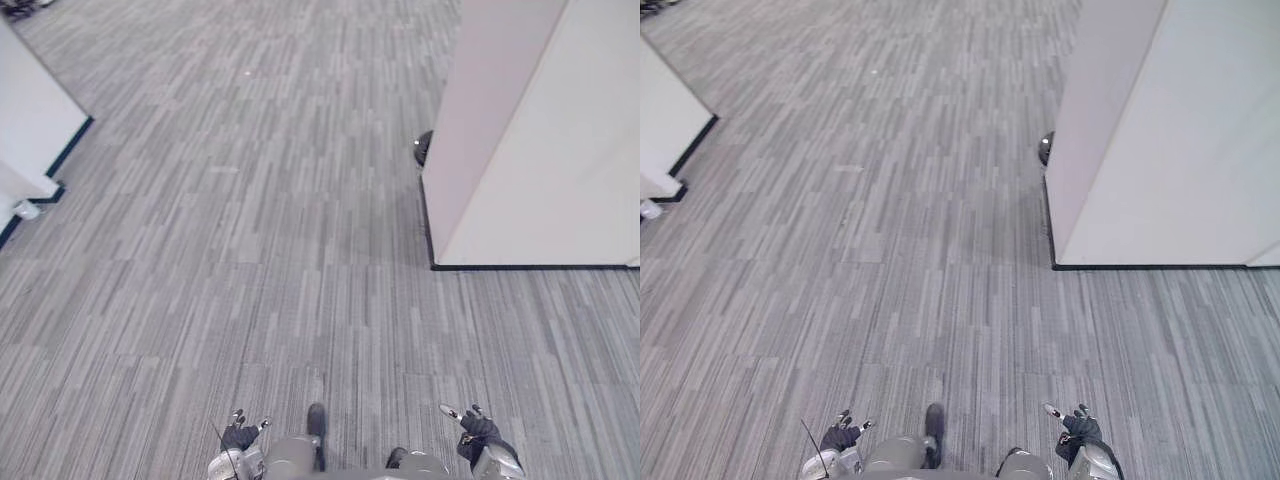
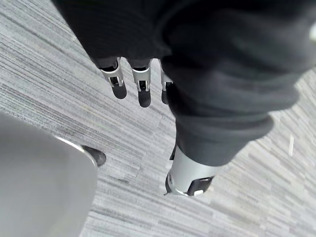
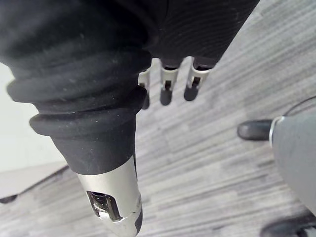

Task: Organize washtable

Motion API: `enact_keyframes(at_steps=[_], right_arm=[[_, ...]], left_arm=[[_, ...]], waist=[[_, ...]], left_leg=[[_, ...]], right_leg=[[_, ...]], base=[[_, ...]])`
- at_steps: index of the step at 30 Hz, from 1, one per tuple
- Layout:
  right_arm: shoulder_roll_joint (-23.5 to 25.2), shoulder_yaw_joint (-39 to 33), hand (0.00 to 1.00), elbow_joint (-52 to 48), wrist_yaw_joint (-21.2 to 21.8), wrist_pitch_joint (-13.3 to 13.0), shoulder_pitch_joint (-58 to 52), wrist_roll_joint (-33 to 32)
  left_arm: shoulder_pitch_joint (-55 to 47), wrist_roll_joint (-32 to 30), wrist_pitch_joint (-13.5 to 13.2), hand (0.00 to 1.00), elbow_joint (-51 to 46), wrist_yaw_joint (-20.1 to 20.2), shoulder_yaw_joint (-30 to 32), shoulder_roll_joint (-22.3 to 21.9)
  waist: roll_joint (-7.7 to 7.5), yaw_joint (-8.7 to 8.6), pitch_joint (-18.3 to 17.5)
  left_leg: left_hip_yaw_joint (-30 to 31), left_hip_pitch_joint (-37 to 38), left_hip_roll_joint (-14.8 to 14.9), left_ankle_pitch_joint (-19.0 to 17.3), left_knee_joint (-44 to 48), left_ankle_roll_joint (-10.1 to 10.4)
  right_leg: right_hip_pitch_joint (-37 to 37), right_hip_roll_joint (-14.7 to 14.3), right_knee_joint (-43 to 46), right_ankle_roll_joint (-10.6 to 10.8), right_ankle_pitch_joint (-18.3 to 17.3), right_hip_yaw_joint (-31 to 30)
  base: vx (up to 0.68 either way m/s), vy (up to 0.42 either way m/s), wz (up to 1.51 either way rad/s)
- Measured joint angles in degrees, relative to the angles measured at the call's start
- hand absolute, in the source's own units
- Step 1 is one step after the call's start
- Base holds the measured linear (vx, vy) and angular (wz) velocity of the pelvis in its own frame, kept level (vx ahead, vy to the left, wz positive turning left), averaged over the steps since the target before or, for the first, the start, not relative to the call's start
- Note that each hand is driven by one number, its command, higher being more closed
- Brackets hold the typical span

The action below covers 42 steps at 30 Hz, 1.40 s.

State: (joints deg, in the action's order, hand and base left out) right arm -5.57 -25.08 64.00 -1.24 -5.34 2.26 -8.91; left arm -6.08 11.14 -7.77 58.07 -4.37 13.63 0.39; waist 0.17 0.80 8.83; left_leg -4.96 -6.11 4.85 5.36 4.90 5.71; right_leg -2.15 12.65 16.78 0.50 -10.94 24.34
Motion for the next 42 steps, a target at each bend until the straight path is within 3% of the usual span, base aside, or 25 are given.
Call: enact_keyframes(at_steps=[2, 4, 8, 12, 13, 17, 18, 19, 22, 23, 24, 29, 37, 41, 42], right_arm=[[-0.04, -0.38, 0.00, 0.28, 0.19, 0.05, 0.07, 0.05], [0.19, -2.39, 0.00, 2.03, 0.20, 0.31, -0.47, 0.07], [3.76, -2.43, 0.00, 3.45, 0.51, 1.26, -3.56, 0.63], [3.71, -3.80, 0.00, 2.64, 0.36, 1.55, -6.36, 0.62], [3.77, -3.79, 0.00, 2.64, 0.37, 1.74, -6.55, 0.61], [4.14, -3.28, 0.00, 2.64, 0.73, 2.14, -6.56, 0.57], [3.97, -3.19, 0.00, 2.56, 1.04, 2.06, -6.73, 0.57], [4.05, -3.14, 0.00, 2.62, 1.20, 2.06, -7.41, 0.59], [4.11, -3.25, 0.00, 2.58, 1.26, 1.67, -7.98, 0.56], [4.03, -3.28, 0.00, 2.61, 1.24, 1.42, -7.96, 0.59], [3.97, -3.26, 0.00, 2.63, 1.20, 1.41, -7.90, 0.60], [2.64, -3.15, 0.00, 2.64, 1.40, 1.44, -7.76, 1.74], [3.48, 1.43, 0.00, 2.90, 1.50, 1.19, -7.00, 1.76], [3.21, 2.09, 0.00, 3.76, 1.50, 1.20, -6.98, 1.84], [3.12, 3.44, 0.00, 3.83, 1.50, 1.20, -6.59, 1.95]], left_arm=[[0.10, 0.01, 0.11, 0.00, 1.15, -0.24, 0.65, -0.06], [0.26, 0.03, 0.44, 0.00, 1.81, -0.72, 1.73, 0.09], [0.25, -0.16, 1.15, 0.00, 2.93, -0.71, 2.00, 3.32], [0.66, -2.46, 2.13, 0.00, 3.45, -0.61, -2.51, 5.04], [1.12, -3.35, 2.27, 0.00, 3.88, -0.54, -3.65, 5.29], [0.98, -5.90, 2.43, 0.00, 4.96, -0.60, -4.69, 6.00], [0.42, -6.77, 2.55, 0.00, 4.97, -0.56, -4.67, 6.36], [0.10, -7.22, 2.54, 0.00, 4.92, -0.53, -4.54, 6.99], [-1.71, -7.29, 2.81, 0.00, 5.08, -0.43, -3.03, 7.17], [-1.91, -7.36, 3.06, 0.00, 5.66, 0.17, -1.54, 6.76], [-1.89, -7.37, 3.08, 0.00, 5.67, 0.29, -1.52, 6.50], [-2.08, -6.60, 2.90, 0.00, 7.21, 0.57, 0.54, 3.91], [-2.82, -6.22, 2.97, 0.00, 7.23, 0.64, 0.59, 5.36], [-2.81, -6.20, 2.99, 0.00, 7.16, 0.63, 0.53, 5.33], [-2.64, -6.20, 2.98, 0.00, 6.65, 0.61, 0.56, 5.64]], waist=[[0.32, -0.41, 0.04], [0.93, -0.72, -0.31], [-3.66, -1.50, -2.01], [-4.13, -1.84, -2.70], [-3.60, -2.02, -2.58], [-2.19, -3.29, -1.85], [-0.83, -3.46, -1.70], [-1.10, -3.24, -1.91], [-2.42, -2.38, -2.79], [-2.93, -2.22, -3.25], [-3.19, -2.02, -3.38], [-0.33, -1.43, -4.11], [-2.56, -0.17, -4.48], [-2.80, -0.10, -4.38], [-3.37, -0.10, -3.92]], left_leg=[[0.42, 3.09, 3.47, -0.44, -2.00, 1.12], [0.68, 6.37, 4.60, -3.58, -6.10, 3.34], [-1.00, 7.99, 0.71, -4.20, -6.90, 2.21], [-3.56, 9.24, -3.07, -4.42, -7.82, 0.52], [-4.79, 8.83, -3.89, -4.21, -8.42, -0.15], [-6.44, 8.37, -3.76, -4.28, -9.74, -3.01], [-6.28, 8.32, -1.83, -4.43, -9.43, -3.23], [-5.79, 8.28, -0.29, -4.45, -9.17, -3.25], [-6.16, 8.30, 0.47, -4.27, -9.68, -2.93], [-6.25, 8.35, 0.94, -3.55, -10.14, -1.89], [-6.20, 8.36, 0.96, -3.16, -10.31, -1.32], [-4.90, 8.94, 1.05, -2.08, -10.40, -0.85], [-2.17, 8.45, 0.50, -2.04, -10.32, -0.88], [-0.73, 7.84, -0.21, -2.19, -9.45, -0.88], [-0.47, 4.37, -0.04, -4.95, -3.23, -0.68]], right_leg=[[-0.30, 0.23, 0.34, 1.87, -0.85, 0.38], [-1.07, 0.64, 2.16, 3.58, -0.67, 0.50], [0.03, 4.00, -0.35, 7.09, 2.22, -1.02], [0.84, 6.39, -5.67, 9.27, 7.80, -3.90], [0.63, 6.75, -7.30, 9.59, 9.67, -4.92], [-0.40, 4.57, -8.68, 7.16, 12.89, -9.35], [-1.11, 1.24, -4.85, 6.39, 10.40, -12.21], [-1.08, -2.74, -0.84, 5.93, 6.79, -13.50], [-0.86, -5.00, -2.26, 4.84, 5.34, -12.13], [-0.21, -5.74, -4.19, 3.60, 4.57, -11.82], [0.08, -5.81, -4.82, 3.15, 4.17, -11.72], [1.50, -6.11, -7.00, 2.86, 3.81, -10.79], [3.28, -5.86, -9.45, 3.29, 4.06, -8.40], [4.44, -5.11, -9.65, 3.81, 3.50, -7.06], [3.83, -4.71, -8.17, 3.69, 2.46, -7.01]], base=[[-0.06, 0.234, 0.31], [-0.07, 0.298, 0.14], [-0.06, 0.245, -0.10], [-0.06, 0.220, -0.36], [-0.07, 0.180, -0.35], [-0.10, 0.098, -0.27], [-0.01, -0.090, 0.06], [0.01, -0.131, 0.07], [0.03, -0.133, -0.21], [0.06, -0.145, -0.08], [0.05, -0.175, -0.09], [0.04, -0.056, 0.07], [0.02, -0.001, 0.15], [0.05, 0.019, 0.31], [0.00, 0.000, 0.21]])
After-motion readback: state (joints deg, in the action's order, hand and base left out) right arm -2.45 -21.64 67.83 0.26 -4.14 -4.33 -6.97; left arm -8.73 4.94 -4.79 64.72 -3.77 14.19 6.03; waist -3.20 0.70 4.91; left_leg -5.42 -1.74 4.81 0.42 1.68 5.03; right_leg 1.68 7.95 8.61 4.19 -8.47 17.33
